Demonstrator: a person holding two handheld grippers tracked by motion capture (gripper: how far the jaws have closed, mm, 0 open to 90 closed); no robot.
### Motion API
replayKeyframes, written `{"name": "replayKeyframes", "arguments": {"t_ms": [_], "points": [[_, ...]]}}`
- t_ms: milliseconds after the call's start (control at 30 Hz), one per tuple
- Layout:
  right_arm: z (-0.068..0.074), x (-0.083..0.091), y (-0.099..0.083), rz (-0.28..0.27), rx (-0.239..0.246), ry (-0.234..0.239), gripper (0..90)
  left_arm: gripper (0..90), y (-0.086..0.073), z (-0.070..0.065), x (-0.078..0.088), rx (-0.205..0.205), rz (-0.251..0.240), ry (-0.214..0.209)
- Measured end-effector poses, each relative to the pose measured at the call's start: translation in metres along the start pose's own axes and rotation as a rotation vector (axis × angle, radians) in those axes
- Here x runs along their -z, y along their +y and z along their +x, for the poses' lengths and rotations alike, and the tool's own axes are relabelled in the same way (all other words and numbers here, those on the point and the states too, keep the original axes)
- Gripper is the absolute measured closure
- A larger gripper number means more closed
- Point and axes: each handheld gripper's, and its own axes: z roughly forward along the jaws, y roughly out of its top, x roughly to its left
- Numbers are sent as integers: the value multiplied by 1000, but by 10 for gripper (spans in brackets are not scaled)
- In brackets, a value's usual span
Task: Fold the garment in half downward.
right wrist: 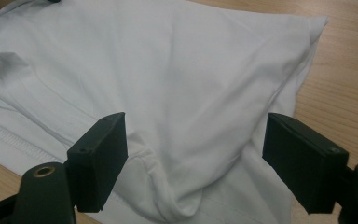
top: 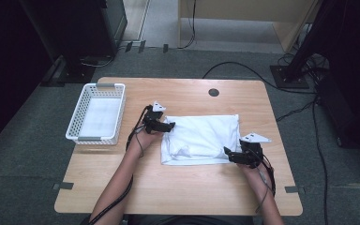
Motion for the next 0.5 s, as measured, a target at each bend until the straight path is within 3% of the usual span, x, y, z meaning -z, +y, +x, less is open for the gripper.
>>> {"name": "replayKeyframes", "arguments": {"t_ms": [500], "points": [[18,-6,-2,-7,-10,-48,219,217,0,-1,0,6,0,7]]}}
